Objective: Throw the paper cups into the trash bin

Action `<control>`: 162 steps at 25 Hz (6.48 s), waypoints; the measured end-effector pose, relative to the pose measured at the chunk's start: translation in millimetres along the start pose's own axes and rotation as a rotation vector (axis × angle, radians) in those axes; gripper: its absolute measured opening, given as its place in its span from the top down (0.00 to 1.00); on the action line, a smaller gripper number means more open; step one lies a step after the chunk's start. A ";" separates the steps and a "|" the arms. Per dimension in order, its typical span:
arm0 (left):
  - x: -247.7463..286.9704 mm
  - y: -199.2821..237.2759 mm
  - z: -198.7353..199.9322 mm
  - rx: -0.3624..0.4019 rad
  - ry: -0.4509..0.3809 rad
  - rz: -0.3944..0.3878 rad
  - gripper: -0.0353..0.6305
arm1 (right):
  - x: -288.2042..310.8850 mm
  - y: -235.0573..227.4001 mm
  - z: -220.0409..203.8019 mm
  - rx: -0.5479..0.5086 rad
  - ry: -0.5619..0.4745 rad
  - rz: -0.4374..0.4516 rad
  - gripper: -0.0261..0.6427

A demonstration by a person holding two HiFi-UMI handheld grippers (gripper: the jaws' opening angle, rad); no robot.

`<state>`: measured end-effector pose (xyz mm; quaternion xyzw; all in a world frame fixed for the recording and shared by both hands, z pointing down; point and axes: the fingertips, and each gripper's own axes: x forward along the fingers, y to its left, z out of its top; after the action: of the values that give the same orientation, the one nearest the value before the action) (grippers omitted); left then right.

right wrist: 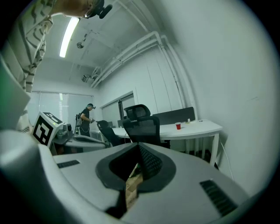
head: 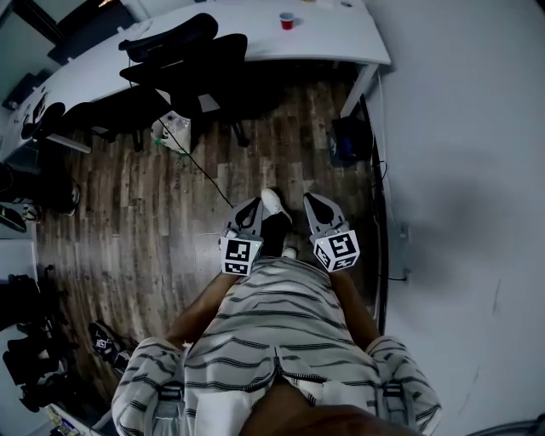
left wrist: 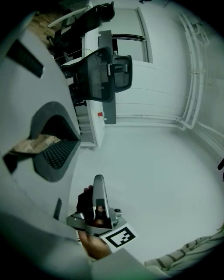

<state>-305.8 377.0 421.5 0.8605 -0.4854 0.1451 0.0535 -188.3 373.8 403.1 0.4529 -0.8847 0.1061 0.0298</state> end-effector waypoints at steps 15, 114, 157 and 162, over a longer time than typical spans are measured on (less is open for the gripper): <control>137.0 60.7 55.3 -0.009 -0.005 -0.010 0.91 | 117.8 -97.4 53.7 -0.006 0.011 0.010 0.95; 706.1 325.0 112.6 -0.161 0.117 0.110 0.60 | 410.3 -372.2 93.0 0.103 0.169 -0.152 0.95; 818.6 371.3 91.2 -0.145 0.169 0.196 0.53 | 388.3 -370.1 48.9 0.176 0.277 -0.239 0.95; 817.8 371.4 92.1 -0.145 0.163 0.193 0.56 | 386.5 -372.2 47.8 0.174 0.276 -0.252 0.95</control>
<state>-205.7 -509.2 562.3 0.7890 -0.5692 0.1834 0.1408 -112.9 -154.9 473.8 0.5419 -0.7962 0.2386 0.1246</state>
